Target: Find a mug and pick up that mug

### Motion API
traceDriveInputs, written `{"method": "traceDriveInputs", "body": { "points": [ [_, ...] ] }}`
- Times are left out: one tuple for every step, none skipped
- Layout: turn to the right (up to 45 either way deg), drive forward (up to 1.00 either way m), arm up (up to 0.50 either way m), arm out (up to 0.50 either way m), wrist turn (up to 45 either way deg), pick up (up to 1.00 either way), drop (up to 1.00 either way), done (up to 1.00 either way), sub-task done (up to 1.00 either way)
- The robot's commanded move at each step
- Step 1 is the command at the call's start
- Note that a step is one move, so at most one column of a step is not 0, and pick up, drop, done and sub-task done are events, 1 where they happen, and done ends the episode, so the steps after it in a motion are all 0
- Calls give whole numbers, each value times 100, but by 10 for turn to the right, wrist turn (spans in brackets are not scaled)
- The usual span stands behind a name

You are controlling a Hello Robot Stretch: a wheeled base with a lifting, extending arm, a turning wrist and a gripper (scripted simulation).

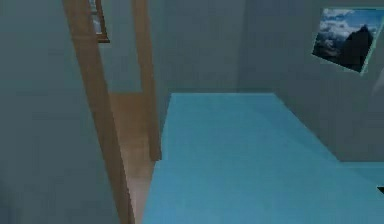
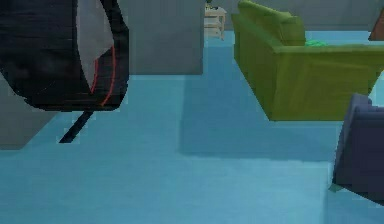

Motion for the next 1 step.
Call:
{"method": "traceDriveInputs", "body": {
  "points": [
    [0, 95, 0, 0, 0, 0, 0, 0, 0]
  ]
}}
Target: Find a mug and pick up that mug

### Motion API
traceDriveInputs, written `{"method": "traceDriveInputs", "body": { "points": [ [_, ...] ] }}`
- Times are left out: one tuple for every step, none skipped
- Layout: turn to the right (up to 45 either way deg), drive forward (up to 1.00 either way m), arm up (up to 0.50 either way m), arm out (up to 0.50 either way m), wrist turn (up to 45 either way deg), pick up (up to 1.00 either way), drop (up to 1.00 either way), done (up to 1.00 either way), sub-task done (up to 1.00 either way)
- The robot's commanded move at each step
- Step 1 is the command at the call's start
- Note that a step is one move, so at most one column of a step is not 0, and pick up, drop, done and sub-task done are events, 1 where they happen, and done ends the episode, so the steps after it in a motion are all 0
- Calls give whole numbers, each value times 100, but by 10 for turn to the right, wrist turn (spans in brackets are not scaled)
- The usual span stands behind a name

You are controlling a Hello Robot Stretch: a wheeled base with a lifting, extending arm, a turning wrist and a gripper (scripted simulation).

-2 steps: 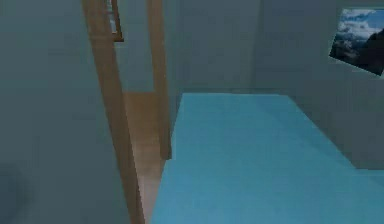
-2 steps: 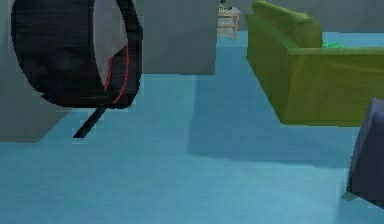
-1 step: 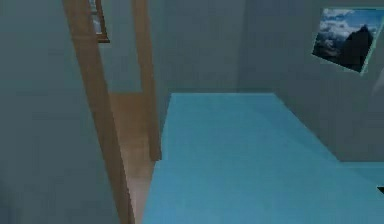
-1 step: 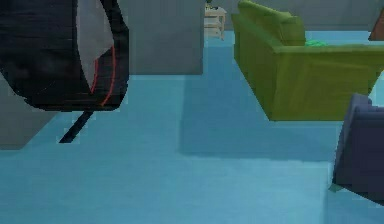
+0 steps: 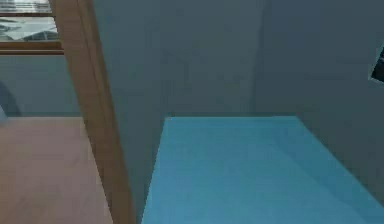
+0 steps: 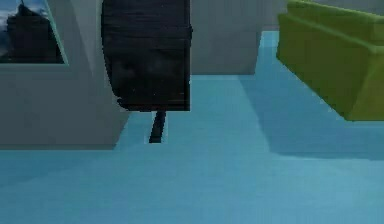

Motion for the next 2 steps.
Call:
{"method": "traceDriveInputs", "body": {
  "points": [
    [-390, 0, 0, 0, 0, 0, 0, 0, 0],
    [0, 30, 0, 0, 0, 0, 0, 0, 0]
  ]
}}
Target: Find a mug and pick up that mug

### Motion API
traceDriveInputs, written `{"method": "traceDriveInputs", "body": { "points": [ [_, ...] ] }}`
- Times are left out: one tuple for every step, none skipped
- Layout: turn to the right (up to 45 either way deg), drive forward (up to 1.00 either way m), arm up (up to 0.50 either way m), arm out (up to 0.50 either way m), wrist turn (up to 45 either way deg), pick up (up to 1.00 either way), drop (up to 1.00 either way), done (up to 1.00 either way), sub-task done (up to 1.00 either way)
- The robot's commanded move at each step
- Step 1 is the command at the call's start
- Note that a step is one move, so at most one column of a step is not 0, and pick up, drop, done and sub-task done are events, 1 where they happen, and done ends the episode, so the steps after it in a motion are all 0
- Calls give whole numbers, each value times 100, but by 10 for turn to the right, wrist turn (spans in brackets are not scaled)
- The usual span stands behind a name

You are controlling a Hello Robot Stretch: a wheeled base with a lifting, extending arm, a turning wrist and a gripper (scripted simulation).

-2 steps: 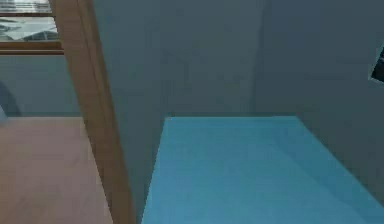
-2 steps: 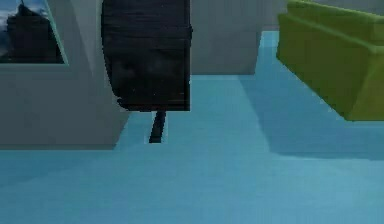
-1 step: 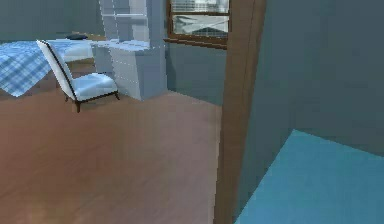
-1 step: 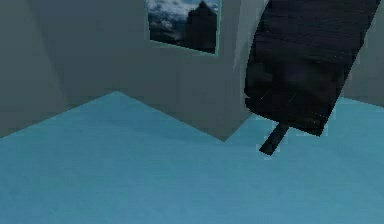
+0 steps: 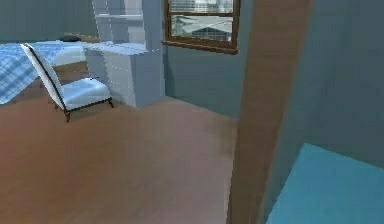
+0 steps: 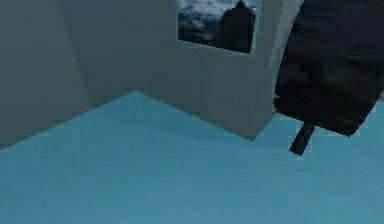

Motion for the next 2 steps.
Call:
{"method": "traceDriveInputs", "body": {
  "points": [
    [-450, 0, 0, 0, 0, 0, 0, 0, 0],
    [-60, 0, 0, 0, 0, 0, 0, 0, 0]
  ]
}}
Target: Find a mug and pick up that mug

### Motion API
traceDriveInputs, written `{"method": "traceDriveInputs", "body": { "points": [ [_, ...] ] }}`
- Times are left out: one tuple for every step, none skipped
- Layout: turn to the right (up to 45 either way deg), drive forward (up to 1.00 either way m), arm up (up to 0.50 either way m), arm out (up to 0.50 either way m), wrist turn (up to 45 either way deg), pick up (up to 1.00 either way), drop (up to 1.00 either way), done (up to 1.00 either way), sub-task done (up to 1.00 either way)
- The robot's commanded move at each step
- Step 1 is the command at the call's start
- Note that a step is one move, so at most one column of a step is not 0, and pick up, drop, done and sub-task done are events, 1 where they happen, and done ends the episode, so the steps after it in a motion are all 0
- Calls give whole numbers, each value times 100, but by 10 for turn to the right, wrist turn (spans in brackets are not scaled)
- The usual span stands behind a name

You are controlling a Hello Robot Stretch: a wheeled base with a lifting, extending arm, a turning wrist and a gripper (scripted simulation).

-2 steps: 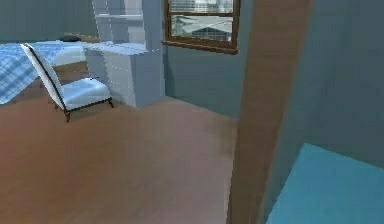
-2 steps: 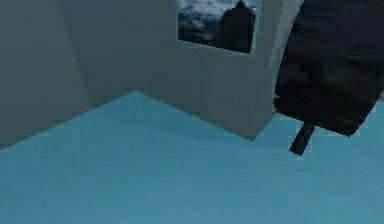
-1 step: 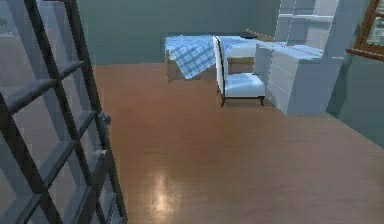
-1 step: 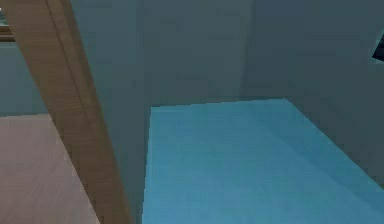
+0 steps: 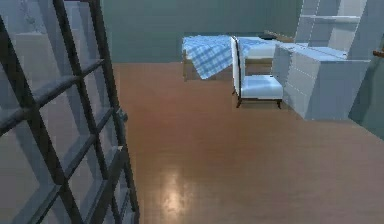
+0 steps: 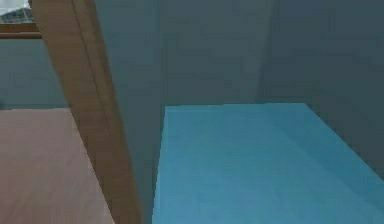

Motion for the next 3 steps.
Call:
{"method": "traceDriveInputs", "body": {
  "points": [
    [0, 100, 0, 0, 0, 0, 0, 0, 0],
    [-90, 0, 0, 0, 0, 0, 0, 0, 0],
    [0, 20, 0, 0, 0, 0, 0, 0, 0]
  ]
}}
